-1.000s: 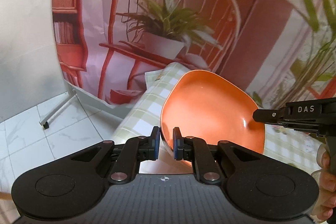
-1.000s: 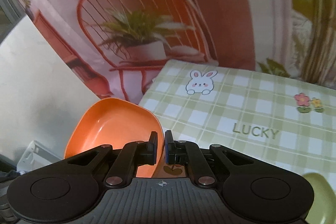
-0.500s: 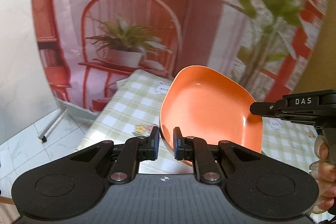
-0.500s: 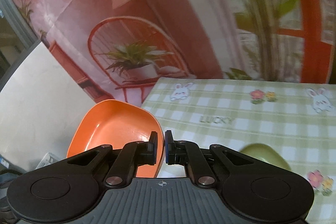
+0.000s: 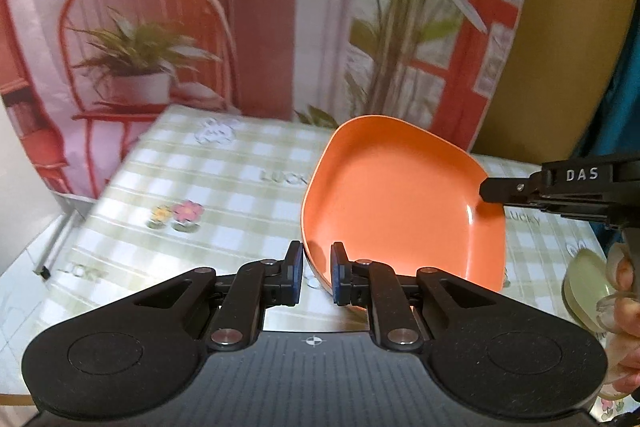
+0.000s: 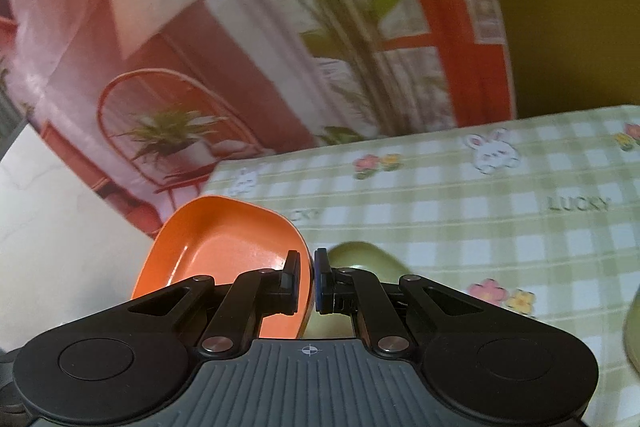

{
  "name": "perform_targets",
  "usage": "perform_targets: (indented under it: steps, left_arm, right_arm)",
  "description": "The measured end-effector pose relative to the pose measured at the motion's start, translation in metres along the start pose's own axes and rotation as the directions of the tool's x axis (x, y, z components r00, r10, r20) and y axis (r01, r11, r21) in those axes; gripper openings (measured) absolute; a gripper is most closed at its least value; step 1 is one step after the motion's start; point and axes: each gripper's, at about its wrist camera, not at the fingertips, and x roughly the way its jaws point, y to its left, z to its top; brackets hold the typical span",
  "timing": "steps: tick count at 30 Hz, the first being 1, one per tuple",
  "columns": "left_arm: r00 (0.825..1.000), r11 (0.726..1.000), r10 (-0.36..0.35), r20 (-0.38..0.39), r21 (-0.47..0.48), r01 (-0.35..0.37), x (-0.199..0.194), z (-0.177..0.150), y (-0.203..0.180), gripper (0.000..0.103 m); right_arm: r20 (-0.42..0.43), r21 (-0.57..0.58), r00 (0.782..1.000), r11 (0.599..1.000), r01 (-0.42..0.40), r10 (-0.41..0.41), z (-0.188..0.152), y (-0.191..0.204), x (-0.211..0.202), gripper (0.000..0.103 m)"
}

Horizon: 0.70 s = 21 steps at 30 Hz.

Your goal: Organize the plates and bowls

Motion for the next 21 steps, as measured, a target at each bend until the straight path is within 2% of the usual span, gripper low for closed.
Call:
perform_targets:
  steps: [5,12,21]
  left_arm:
    - [0.997,0.999,-0.038,-0.060,0.004,0.039,0.029,-0.007,-0.007,0.015]
    - [0.994,0.999,-0.031,-0.106,0.017,0.033,0.057,-0.008,-0.010,0.015]
    - [0.984,0.997,-0.057,-0.169,0.043,0.065,0.096,-0.004,-0.012,0.015]
  right_arm:
    - [-0.014,0.036,1.000,0.999,0.026,-0.025,-0.006,-0.024,0.009,0.007]
    - [-0.050,0.058,0.997,0.997,0.054,-0.051,-0.014,-0.042,0.031,0.007]
    - [-0.098,0.099,0.992,0.991,0.087,-0.078,-0.015,-0.062,0.067,0.007]
